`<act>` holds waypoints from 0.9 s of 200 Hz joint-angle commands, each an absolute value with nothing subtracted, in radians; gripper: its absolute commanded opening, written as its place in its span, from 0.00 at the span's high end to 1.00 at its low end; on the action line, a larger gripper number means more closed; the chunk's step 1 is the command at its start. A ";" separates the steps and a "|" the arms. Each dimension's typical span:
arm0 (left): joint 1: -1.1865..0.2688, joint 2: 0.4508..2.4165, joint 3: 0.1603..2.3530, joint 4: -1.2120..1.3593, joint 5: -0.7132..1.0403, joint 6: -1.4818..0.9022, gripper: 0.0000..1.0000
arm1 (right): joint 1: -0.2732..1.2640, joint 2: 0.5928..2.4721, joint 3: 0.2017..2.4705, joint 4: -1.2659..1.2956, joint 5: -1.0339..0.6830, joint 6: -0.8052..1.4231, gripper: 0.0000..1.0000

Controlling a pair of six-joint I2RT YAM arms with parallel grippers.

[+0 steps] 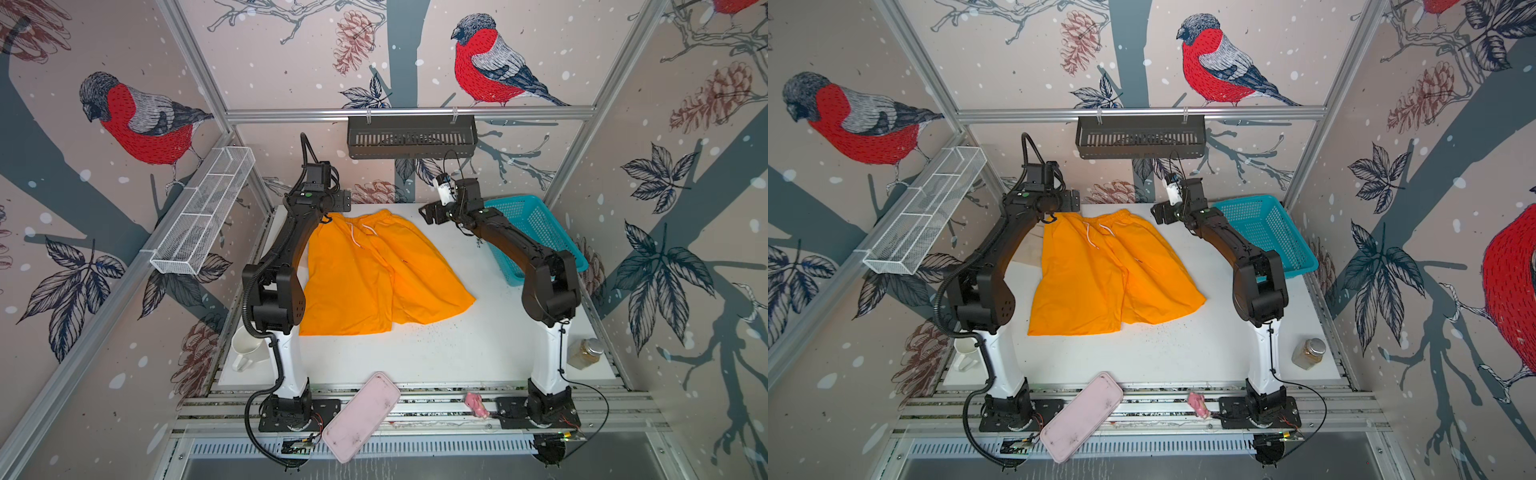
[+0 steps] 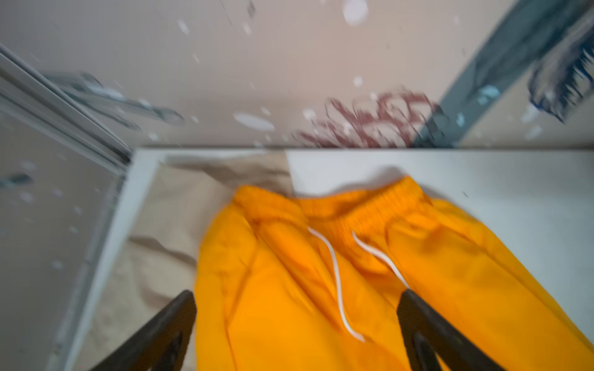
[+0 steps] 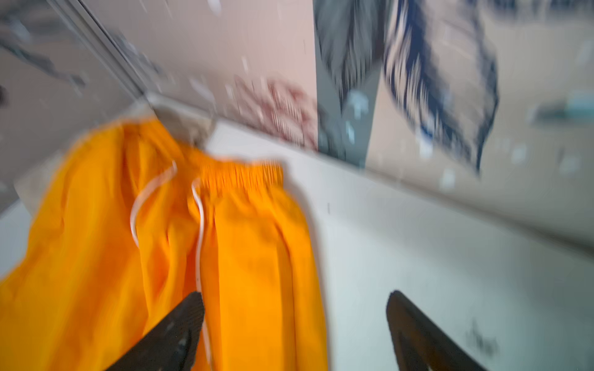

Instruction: Fold and stack the shorts

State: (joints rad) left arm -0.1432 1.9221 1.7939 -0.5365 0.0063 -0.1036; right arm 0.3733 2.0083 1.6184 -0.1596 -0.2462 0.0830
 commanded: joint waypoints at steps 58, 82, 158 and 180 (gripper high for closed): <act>-0.423 1.513 1.069 -0.446 0.258 -0.306 0.02 | 0.364 1.532 0.883 -0.180 0.005 0.305 0.08; -0.464 1.484 0.924 -0.379 0.283 -0.367 0.02 | 0.365 1.513 0.789 -0.142 -0.017 0.322 0.09; -0.624 1.563 0.820 -0.276 0.313 -0.456 0.04 | 0.393 1.566 0.754 -0.045 -0.095 0.352 0.70; -0.632 1.571 0.788 -0.218 0.354 -0.478 0.24 | 0.391 1.595 0.757 -0.042 -0.079 0.345 0.85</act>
